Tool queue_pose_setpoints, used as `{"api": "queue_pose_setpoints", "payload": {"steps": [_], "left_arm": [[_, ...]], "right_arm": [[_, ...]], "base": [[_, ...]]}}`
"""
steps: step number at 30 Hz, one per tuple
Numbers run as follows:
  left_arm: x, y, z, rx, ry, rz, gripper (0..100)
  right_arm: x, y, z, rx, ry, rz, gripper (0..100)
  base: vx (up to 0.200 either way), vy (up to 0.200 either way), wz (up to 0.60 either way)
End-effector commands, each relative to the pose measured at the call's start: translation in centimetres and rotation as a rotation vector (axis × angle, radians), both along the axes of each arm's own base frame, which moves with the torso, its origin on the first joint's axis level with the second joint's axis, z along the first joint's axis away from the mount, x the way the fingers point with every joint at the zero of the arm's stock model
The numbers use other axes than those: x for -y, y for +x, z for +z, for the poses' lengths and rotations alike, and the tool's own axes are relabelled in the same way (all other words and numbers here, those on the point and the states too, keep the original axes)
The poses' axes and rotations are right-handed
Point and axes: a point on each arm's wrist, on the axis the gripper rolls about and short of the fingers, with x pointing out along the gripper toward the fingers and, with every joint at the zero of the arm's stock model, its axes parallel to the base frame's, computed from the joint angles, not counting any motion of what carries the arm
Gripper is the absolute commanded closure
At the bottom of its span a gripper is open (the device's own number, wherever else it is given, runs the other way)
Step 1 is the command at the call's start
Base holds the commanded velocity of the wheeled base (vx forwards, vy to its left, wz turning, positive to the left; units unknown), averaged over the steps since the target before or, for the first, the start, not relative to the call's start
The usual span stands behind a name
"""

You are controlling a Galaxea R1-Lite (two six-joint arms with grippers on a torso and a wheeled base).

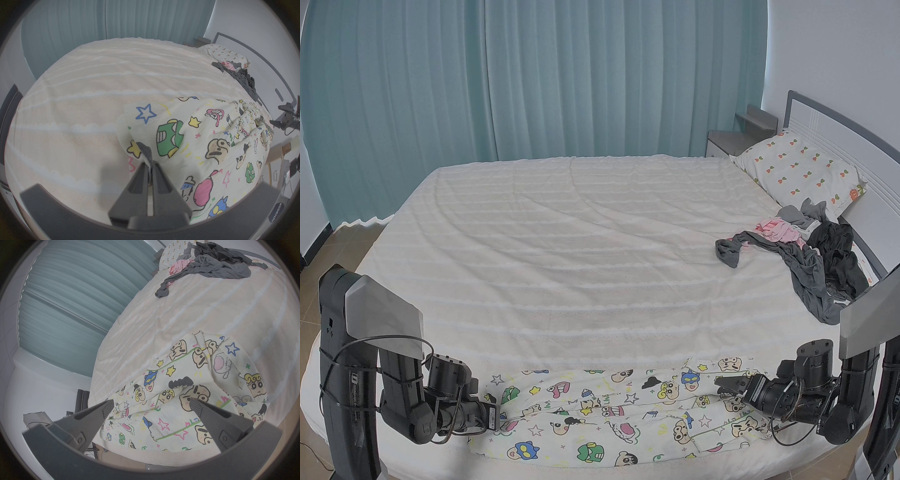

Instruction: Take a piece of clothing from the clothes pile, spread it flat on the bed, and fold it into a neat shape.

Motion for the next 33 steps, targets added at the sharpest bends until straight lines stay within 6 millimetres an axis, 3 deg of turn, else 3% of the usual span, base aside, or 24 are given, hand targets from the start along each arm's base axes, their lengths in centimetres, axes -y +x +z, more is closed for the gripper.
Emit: {"api": "queue_pose_setpoints", "payload": {"steps": [1, 5, 6, 19, 27, 33], "left_arm": [[-0.3, 0.1, 0.1, 0.005, 0.0, 0.012, 100], [-0.7, 0.2, 0.0, 0.001, 0.0, 0.032, 100], [-0.7, 0.2, 0.0, 0.001, 0.0, 0.033, 0], [-1.1, 0.3, 0.7, 0.026, -0.014, 0.061, 0], [-0.3, 0.1, 0.9, 0.02, -0.05, 0.071, 0], [-2.3, -0.3, 1.9, 0.028, -0.043, 0.143, 0]], "right_arm": [[0.1, -0.3, 0.0, -0.005, -0.001, 0.001, 0], [0.1, -0.3, 0.0, -0.005, -0.001, 0.001, 0], [0.1, -0.3, 0.0, -0.005, -0.001, 0.001, 0], [0.1, -0.3, 0.0, -0.004, -0.003, -0.002, 0], [0.1, -0.3, 0.0, -0.003, -0.006, -0.005, 0], [0.1, -0.3, 0.1, -0.002, -0.005, -0.004, 0]], "base": [[0.0, 0.0, 0.0], [0.0, 0.0, 0.0], [0.0, 0.0, 0.0], [0.0, 0.0, 0.0], [0.0, 0.0, 0.0], [0.0, 0.0, 0.0]]}}
